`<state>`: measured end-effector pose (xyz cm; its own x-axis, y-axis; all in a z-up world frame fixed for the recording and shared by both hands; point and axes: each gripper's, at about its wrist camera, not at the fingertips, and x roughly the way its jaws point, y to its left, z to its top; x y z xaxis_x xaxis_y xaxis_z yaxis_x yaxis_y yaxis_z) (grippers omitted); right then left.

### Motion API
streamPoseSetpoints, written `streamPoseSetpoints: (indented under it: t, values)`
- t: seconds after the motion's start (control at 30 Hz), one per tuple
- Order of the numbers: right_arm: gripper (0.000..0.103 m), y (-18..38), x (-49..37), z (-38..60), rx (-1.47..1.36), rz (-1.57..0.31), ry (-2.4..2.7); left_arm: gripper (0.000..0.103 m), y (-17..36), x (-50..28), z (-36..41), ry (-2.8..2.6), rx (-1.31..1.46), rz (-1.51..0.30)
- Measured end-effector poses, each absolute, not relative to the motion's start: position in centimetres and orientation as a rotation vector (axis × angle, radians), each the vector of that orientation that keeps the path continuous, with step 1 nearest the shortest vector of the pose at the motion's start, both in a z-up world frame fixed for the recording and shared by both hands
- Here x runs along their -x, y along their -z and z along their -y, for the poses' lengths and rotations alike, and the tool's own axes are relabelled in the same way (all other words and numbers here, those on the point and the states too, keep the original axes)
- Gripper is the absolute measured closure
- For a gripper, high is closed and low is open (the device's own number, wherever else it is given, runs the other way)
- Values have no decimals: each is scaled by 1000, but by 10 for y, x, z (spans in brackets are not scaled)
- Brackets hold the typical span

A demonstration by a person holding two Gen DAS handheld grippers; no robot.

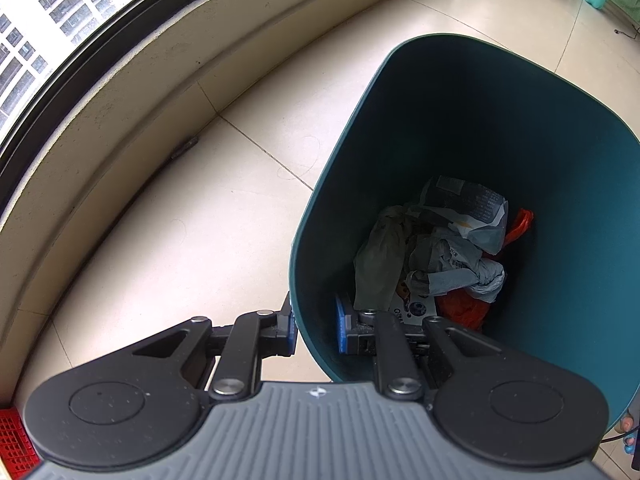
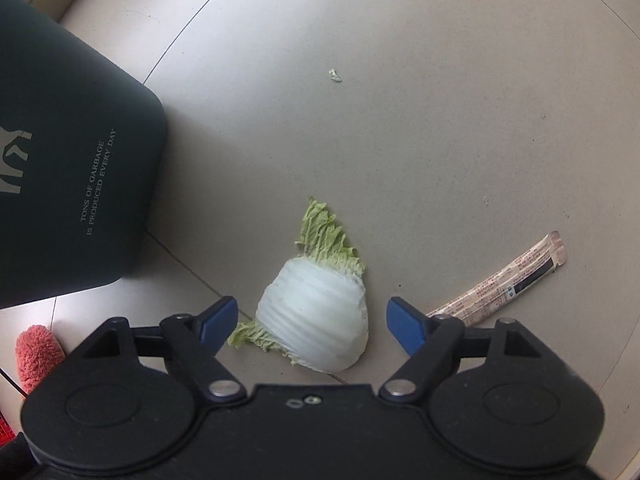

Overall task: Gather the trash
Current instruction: 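Move the right gripper back to the white cabbage half, then grasp the white cabbage half with the right gripper and lift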

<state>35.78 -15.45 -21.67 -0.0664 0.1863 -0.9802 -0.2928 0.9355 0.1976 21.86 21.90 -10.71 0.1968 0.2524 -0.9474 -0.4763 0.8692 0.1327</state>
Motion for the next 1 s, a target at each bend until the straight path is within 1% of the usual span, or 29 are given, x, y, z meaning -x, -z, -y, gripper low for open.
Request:
streamPoseSetpoints:
  t: [0.2,0.33,0.7,0.77,0.87,1.0]
  values:
    - [13,240,-352,151,59,-1598,-351,86,109,-220,-219,-521,202,-1282]
    - [13,248,-349,154,23,-1620,-309,86,110,-221,-218,-524,195,-1284]
    - [11,264,-336,138,99,-1574,-232,86,114,-223,-216,-535,184,-1291]
    - [12,265,-332,134,134,-1565,-229,86,114,-223,-215,-535,180,-1289]
    - [17,266,-325,124,199,-1545,-225,86,114,-223,-215,-535,183,-1290]
    - [20,265,-324,124,194,-1543,-212,86,114,-223,-215,-536,185,-1290]
